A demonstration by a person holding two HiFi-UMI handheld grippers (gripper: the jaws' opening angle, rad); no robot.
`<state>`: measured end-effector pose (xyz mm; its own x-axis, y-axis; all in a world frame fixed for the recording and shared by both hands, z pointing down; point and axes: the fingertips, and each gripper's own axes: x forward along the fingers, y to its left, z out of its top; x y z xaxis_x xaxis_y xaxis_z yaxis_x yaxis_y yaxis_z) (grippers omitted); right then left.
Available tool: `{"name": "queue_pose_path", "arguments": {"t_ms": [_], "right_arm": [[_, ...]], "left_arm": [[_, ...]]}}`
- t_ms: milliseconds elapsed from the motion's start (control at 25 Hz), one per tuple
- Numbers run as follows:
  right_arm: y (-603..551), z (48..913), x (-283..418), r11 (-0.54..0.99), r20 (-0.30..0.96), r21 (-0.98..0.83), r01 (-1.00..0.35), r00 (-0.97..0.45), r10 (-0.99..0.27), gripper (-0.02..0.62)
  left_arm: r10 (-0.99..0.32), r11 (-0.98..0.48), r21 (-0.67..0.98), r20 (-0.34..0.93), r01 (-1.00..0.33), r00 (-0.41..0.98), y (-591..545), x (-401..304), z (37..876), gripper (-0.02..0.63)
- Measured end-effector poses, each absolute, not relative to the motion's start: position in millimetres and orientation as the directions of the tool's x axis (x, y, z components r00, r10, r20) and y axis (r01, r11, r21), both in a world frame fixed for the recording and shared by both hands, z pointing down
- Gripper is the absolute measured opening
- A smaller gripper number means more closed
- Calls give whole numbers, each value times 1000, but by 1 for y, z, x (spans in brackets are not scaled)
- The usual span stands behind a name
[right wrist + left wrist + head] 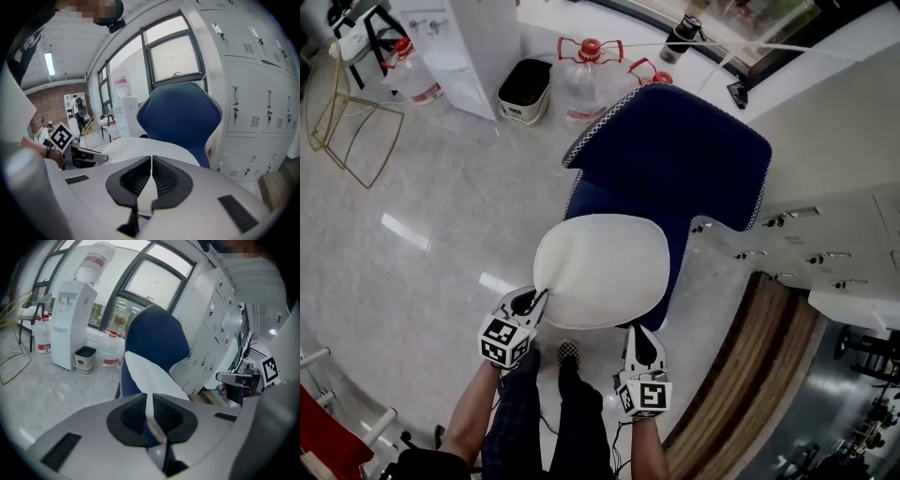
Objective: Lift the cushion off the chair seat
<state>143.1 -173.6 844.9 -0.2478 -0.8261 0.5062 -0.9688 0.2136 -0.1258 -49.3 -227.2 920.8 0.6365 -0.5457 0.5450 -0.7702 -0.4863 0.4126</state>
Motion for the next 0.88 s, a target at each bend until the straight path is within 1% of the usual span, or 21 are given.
{"name": "queue_pose_path", "arguments": {"t_ms": [560, 880], "right_arm": [[-142, 707, 193, 110, 432, -113, -987, -149, -889, 29], [-140, 634, 179, 131, 376, -102, -986, -160, -913, 29]], "left_arm": [[-579, -584, 341, 461, -737, 672, -211, -14, 749, 40], [-612, -624, 250, 432, -740, 662, -205, -22, 661, 37]]}}
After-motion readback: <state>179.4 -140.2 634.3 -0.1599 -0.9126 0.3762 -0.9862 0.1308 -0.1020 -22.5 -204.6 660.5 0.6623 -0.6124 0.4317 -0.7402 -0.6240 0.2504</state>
